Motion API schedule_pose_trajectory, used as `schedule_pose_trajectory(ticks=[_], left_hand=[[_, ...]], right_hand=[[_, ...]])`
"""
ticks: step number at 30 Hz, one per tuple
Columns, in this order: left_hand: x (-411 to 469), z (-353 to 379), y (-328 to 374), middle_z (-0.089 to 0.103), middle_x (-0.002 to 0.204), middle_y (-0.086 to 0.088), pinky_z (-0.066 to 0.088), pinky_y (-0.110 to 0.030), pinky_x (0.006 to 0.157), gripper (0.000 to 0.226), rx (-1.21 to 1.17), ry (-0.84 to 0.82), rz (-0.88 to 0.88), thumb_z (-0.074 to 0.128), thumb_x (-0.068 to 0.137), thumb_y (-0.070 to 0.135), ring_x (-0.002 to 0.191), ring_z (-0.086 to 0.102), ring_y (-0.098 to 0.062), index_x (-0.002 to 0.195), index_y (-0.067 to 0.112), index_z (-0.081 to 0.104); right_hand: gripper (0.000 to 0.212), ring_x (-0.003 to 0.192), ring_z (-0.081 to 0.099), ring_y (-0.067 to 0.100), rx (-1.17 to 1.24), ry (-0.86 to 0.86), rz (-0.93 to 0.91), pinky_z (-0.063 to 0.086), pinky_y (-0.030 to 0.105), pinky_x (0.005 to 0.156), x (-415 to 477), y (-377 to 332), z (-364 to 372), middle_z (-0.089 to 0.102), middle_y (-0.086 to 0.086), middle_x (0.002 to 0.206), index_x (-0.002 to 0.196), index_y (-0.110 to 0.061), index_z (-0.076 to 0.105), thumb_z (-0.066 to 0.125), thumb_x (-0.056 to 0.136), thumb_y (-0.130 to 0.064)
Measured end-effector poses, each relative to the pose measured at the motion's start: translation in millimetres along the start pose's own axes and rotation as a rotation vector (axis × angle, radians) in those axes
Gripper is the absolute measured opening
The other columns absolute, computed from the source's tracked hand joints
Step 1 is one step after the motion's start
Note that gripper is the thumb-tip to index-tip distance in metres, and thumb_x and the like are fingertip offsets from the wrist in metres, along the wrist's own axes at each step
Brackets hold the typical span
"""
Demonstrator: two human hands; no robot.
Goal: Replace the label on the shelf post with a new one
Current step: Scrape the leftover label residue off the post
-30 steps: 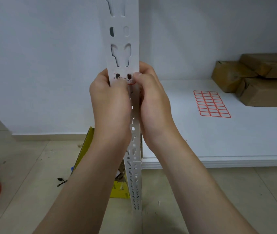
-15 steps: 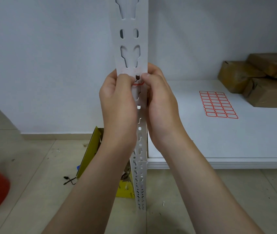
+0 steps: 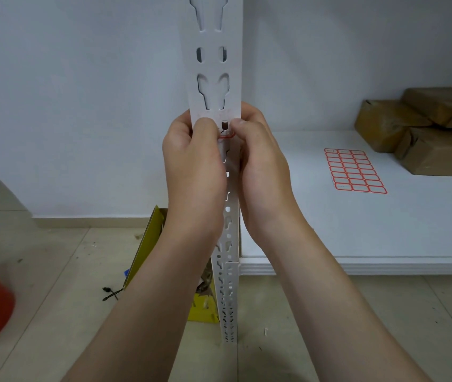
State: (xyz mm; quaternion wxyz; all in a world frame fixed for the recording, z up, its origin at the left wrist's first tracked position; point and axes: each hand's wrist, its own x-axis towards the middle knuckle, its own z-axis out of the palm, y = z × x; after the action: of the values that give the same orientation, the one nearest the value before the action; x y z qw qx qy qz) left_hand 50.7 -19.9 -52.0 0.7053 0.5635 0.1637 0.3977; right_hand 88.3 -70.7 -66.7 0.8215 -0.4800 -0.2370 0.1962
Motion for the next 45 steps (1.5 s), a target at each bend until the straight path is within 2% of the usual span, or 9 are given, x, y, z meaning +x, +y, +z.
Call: schedule_pose_trajectory(ticks=[8,14,19,25,29,32,37,40,45], left_hand=[[1.6,0.6,0.9,0.05,0.052,0.01,0.038,-0.024,0.048,0.042,-0.022,0.0,-0.021,0.042,0.097,-0.002,0.052,0.047,-0.011,0.063,0.021,0.052],[1.9,0.9,2.8,0.048,0.046,0.011,0.037,-0.019,0.044,0.06,-0.04,-0.023,-0.038,0.04,0.095,-0.004,0.045,0.045,-0.01,0.042,0.021,0.055],[4.4,0.4,0.6,0.046,0.051,0.006,0.035,-0.019,0.045,0.043,-0.013,0.004,-0.031,0.04,0.093,-0.006,0.048,0.042,-0.014,0.06,0.018,0.052],[1.4,-4.6,-4.8,0.063,0.067,0.004,0.046,-0.022,0.053,0.032,-0.034,-0.01,-0.047,0.039,0.088,-0.011,0.06,0.057,-0.012,0.087,0.011,0.062],[-1.5,-7.4,-1.4,0.065,0.065,0.008,0.05,-0.021,0.057,0.026,-0.09,-0.058,-0.057,0.045,0.094,-0.004,0.062,0.062,-0.01,0.08,0.015,0.059],[-3.8,-4.4,-1.5,0.066,0.068,0.007,0.052,-0.021,0.06,0.017,-0.087,-0.043,-0.047,0.053,0.098,0.004,0.067,0.064,-0.01,0.087,0.012,0.063],[-2.1,-2.3,-0.7,0.054,0.06,0.008,0.044,-0.022,0.052,0.031,-0.038,-0.022,-0.04,0.05,0.098,0.004,0.059,0.051,-0.013,0.071,0.017,0.054],[-1.1,-1.0,-0.6,0.053,0.062,0.003,0.043,-0.024,0.051,0.033,-0.009,-0.016,-0.024,0.048,0.098,0.001,0.062,0.05,-0.016,0.071,0.018,0.054],[0.0,-0.7,-1.5,0.049,0.066,-0.003,0.04,-0.028,0.053,0.033,-0.027,-0.022,-0.02,0.046,0.097,0.0,0.067,0.047,-0.021,0.07,0.017,0.054]], right_hand=[[0.024,0.074,0.07,-0.001,-0.015,0.011,0.004,0.051,0.016,0.062,0.4,-0.2,0.9,0.074,-0.01,0.09,0.115,-0.022,0.067,0.045,0.108,-0.016],[0.024,0.075,0.071,0.0,-0.002,-0.003,0.001,0.052,0.017,0.063,0.6,-0.3,-0.5,0.075,-0.009,0.09,0.115,-0.021,0.066,0.044,0.109,-0.015],[0.022,0.079,0.07,0.002,-0.039,0.012,-0.011,0.052,0.024,0.072,2.9,3.4,-0.7,0.074,-0.009,0.091,0.113,-0.024,0.068,0.048,0.103,-0.022],[0.024,0.092,0.074,0.009,-0.012,0.001,-0.019,0.055,0.03,0.08,3.3,6.1,-2.2,0.078,-0.004,0.105,0.112,-0.027,0.068,0.046,0.101,-0.023],[0.025,0.086,0.074,0.009,0.055,-0.015,-0.006,0.058,0.027,0.079,1.8,2.1,-0.8,0.078,-0.004,0.096,0.11,-0.023,0.067,0.044,0.108,-0.015],[0.025,0.081,0.074,0.004,0.06,-0.019,-0.001,0.059,0.019,0.072,-1.0,-1.0,0.0,0.078,-0.007,0.09,0.109,-0.021,0.067,0.044,0.109,-0.013],[0.024,0.076,0.071,-0.001,0.013,-0.002,-0.002,0.054,0.017,0.065,0.3,-0.2,-0.5,0.075,-0.013,0.084,0.111,-0.023,0.067,0.044,0.109,-0.014],[0.024,0.07,0.067,-0.004,-0.017,0.002,-0.003,0.05,0.016,0.063,0.8,0.3,-0.2,0.072,-0.017,0.077,0.111,-0.024,0.066,0.044,0.109,-0.015],[0.024,0.073,0.069,-0.004,-0.034,0.008,-0.006,0.05,0.017,0.065,1.0,0.8,-0.8,0.073,-0.016,0.083,0.112,-0.025,0.067,0.045,0.109,-0.016]])
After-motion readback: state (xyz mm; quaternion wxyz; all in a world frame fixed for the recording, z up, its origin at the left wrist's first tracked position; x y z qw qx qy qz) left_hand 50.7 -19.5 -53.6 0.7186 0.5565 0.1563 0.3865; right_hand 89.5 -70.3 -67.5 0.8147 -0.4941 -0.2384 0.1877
